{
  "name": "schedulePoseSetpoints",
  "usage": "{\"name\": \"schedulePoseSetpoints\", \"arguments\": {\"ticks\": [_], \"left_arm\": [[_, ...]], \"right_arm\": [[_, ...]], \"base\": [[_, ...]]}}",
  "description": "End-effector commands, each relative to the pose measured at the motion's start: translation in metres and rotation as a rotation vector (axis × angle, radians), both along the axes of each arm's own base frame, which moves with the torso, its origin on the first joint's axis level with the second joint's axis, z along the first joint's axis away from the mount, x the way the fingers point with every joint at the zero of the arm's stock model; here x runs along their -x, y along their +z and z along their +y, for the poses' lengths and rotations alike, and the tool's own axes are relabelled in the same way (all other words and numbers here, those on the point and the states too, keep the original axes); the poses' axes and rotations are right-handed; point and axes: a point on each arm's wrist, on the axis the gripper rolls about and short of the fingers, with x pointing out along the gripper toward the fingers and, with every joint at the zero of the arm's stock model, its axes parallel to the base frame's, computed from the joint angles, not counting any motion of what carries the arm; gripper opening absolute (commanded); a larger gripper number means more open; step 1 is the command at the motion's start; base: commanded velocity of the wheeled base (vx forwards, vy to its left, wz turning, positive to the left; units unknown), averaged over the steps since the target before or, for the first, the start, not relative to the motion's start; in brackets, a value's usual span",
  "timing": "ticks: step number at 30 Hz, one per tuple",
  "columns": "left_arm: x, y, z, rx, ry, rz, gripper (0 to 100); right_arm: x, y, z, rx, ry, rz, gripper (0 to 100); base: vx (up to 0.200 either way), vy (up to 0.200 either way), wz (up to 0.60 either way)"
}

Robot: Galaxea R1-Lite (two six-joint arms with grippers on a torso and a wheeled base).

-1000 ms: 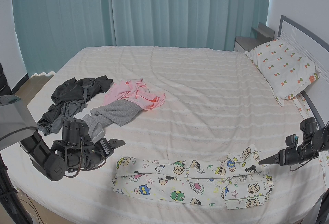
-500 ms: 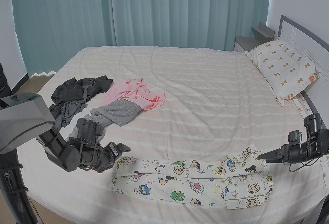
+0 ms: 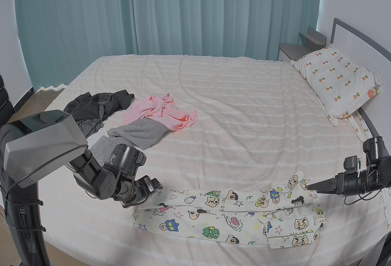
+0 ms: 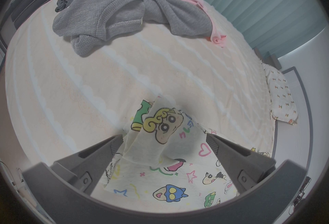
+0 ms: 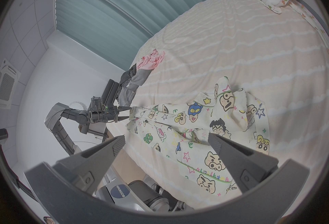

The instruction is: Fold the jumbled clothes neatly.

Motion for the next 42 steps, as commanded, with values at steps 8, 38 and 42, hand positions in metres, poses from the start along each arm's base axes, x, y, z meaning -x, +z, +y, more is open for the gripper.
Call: {"name": "schedulePoseSetpoints", "arguments": {"ticks": [8,38,42], "left_arm": [[-0.019,-0.005,-0.007,-0.056,0.023,-0.004,100],[-0.018,0.026,-0.012,-0.084,-0.023,-0.117,0],[-0.02,0.032,-0.021,-0.093,-0.101,-0.216,0]], "right_arm": [[0.001,-0.002,0.0,-0.001,0.001,-0.004,100],[0.003,-0.003,0.001,0.0,0.005,-0.005,100],[0.003,-0.003,0.001,0.0,0.005,-0.006,100]], "base": [[0.0,0.0,0.0],[0.0,0.0,0.0],[0.0,0.0,0.0]]}}
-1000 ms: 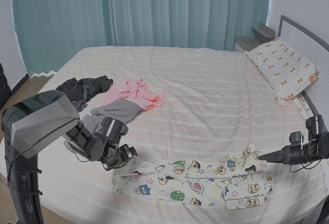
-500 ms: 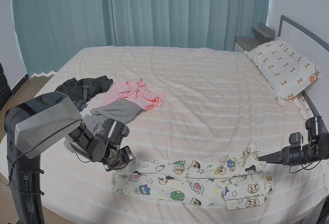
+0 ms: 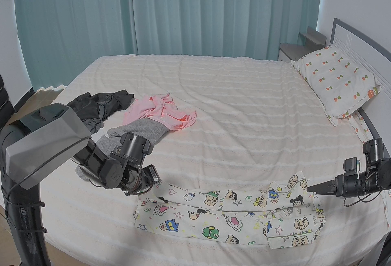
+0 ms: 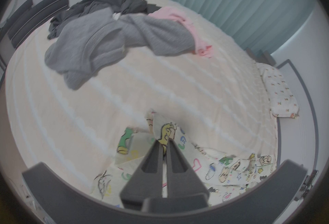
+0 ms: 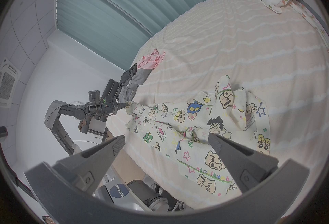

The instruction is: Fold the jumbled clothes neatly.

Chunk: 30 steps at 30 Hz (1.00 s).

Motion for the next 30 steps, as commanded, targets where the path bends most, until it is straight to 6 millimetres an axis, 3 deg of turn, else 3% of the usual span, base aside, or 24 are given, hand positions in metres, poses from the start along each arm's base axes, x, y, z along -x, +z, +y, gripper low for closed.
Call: {"name": "schedulePoseSetpoints", "arguments": {"ticks": [1,14,19,30], "left_arm": [[0.0,0.011,-0.008,-0.012,-0.075,-0.094,0],[-0.005,0.013,-0.006,-0.117,-0.242,-0.32,0],[0.011,0.002,-0.001,-0.155,-0.299,-0.39,0],[0.044,-0.01,0.011,-0.144,-0.358,-0.291,0]], "right_arm": [[0.0,0.0,0.0,0.0,0.001,0.0,100],[0.001,0.001,0.0,-0.001,0.002,-0.002,100],[0.001,0.001,0.0,-0.001,0.002,-0.002,100],[0.001,0.0,0.0,0.001,0.002,-0.001,100]], "base": [[0.0,0.0,0.0],[0.0,0.0,0.0],[0.0,0.0,0.0],[0.0,0.0,0.0]]}}
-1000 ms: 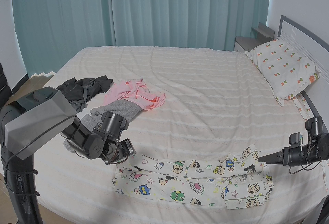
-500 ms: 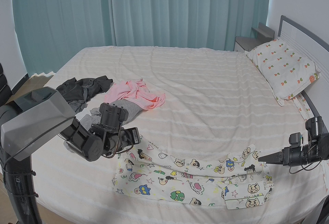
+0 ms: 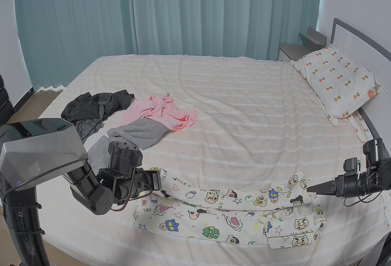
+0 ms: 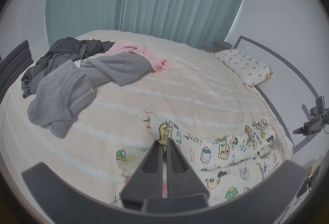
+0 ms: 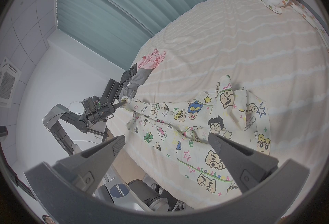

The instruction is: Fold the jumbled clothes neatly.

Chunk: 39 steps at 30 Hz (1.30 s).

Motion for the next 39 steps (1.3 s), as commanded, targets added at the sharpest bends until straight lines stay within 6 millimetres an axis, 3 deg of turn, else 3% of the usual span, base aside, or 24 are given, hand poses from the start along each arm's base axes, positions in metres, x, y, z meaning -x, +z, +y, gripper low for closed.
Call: {"name": "schedulePoseSetpoints", "arguments": {"ticks": [1,9,19,20,27,33,36,39], "left_arm": [[0.012,-0.005,0.005,-0.014,-0.008,0.041,0],[0.019,-0.034,0.008,-0.057,-0.006,0.135,0],[0.025,-0.047,0.01,-0.079,-0.01,0.184,0],[0.025,-0.047,0.01,-0.08,-0.01,0.185,100],[0.024,-0.044,0.017,-0.067,0.019,0.185,100],[-0.002,-0.028,0.022,0.087,0.156,0.153,100],[-0.013,-0.01,0.021,0.207,0.222,0.193,100],[-0.007,0.014,0.022,0.391,0.224,0.288,100]], "right_arm": [[0.0,-0.001,0.0,0.001,-0.001,0.003,100],[0.0,-0.002,0.0,0.001,-0.002,0.009,100],[0.0,-0.003,0.0,0.0,-0.002,0.015,100],[0.0,-0.003,0.0,-0.001,-0.002,0.016,100],[0.0,-0.003,0.0,-0.001,-0.002,0.018,100],[0.0,-0.004,0.0,0.0,-0.001,0.017,100],[-0.001,-0.004,0.0,-0.001,-0.002,0.016,100],[-0.005,-0.005,-0.002,0.006,-0.011,0.023,100]], "base": [[0.0,0.0,0.0],[0.0,0.0,0.0],[0.0,0.0,0.0],[0.0,0.0,0.0],[0.0,0.0,0.0],[0.0,0.0,0.0],[0.0,0.0,0.0],[0.0,0.0,0.0]]}}
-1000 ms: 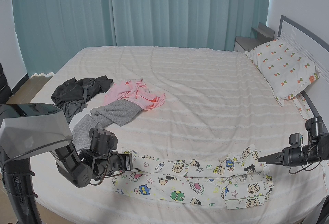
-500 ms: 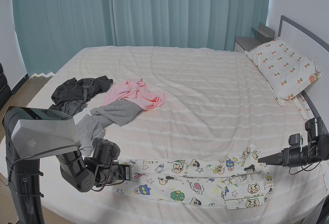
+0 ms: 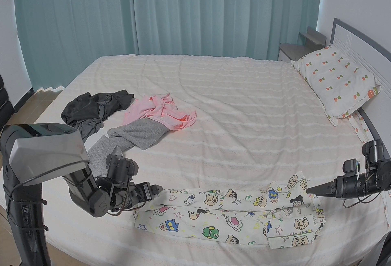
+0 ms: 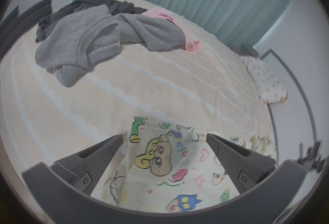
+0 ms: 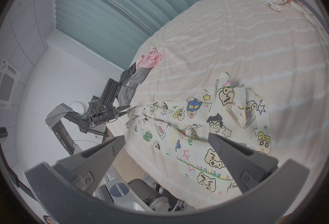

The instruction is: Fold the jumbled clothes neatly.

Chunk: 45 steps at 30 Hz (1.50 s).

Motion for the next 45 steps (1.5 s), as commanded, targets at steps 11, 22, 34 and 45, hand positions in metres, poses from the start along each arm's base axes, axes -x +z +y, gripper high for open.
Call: {"name": "schedulePoseSetpoints", "arguments": {"ticks": [11,22,34,45], "left_arm": [[0.044,0.048,0.02,0.397,0.002,0.056,100],[0.056,0.022,0.03,0.483,0.04,-0.027,100],[0.056,0.019,0.029,0.483,0.046,-0.02,100],[0.056,0.018,0.029,0.479,0.048,-0.019,100]], "right_arm": [[-0.051,-0.025,-0.01,0.105,-0.08,0.057,100],[-0.087,-0.026,0.043,0.062,0.005,0.092,100],[-0.121,-0.084,0.041,0.254,-0.113,0.193,100],[-0.109,-0.091,0.018,0.323,-0.197,0.244,100]], "base": [[0.0,0.0,0.0],[0.0,0.0,0.0],[0.0,0.0,0.0],[0.0,0.0,0.0]]}}
